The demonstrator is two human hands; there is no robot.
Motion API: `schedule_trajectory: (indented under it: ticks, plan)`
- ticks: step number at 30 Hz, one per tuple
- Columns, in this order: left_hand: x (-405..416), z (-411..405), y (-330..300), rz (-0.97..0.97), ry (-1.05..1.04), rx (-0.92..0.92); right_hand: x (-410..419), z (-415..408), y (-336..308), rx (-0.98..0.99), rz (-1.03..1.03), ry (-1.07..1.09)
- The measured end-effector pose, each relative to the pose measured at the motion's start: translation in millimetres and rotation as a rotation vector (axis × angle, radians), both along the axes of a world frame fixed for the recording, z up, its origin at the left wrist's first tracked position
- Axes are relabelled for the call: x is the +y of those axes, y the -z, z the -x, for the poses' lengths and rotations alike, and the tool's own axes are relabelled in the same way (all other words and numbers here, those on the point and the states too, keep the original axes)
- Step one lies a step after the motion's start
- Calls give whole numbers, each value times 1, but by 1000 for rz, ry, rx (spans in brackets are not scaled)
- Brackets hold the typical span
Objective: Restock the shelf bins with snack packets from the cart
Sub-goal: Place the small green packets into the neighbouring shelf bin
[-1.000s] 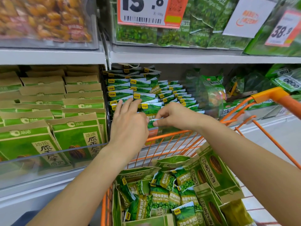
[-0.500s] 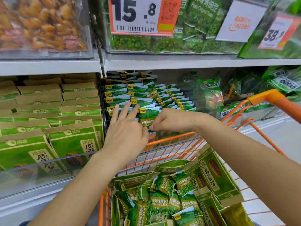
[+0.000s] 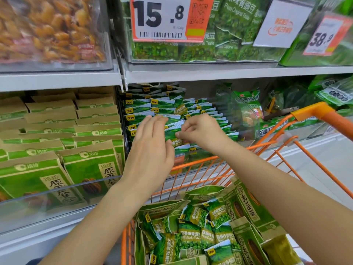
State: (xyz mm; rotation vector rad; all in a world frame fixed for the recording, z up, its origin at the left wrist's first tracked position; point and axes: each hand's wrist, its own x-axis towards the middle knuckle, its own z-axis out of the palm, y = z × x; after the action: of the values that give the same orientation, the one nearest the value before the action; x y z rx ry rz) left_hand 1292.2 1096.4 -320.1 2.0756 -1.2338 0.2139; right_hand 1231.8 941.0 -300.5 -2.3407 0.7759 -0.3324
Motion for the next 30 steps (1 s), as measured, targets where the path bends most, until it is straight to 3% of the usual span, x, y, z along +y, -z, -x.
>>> schedule_trajectory:
  ticks: [3,9,14,18,20,21,23,25,27,28,30]
  plan:
    - [-3,0,2,-31,-4,-25,11,-4,-2,38,107,-11]
    - [-2,-3,4,-39,-17,-52,1,5,5,-39,-138,127]
    - [0,-2,8,-62,6,-98,4,9,4,-41,-95,116]
    - [5,0,5,-1,54,-137,4,44,-15,-380,-24,154]
    - [9,5,2,63,91,-160,11,70,-13,-554,111,45]
    - [11,8,2,79,111,-168,15,82,-4,-551,208,-61]
    - [16,20,2,7,201,-187,27,101,21,-326,414,-305]
    - [17,31,13,-287,355,-233,32,112,49,225,568,-522]
    - [17,36,30,-630,448,-265,29,118,71,785,587,-581]
    - [16,36,36,-770,464,-257,28,120,79,919,562,-569]
    - [15,35,43,-946,454,-199,28,122,97,990,527,-537]
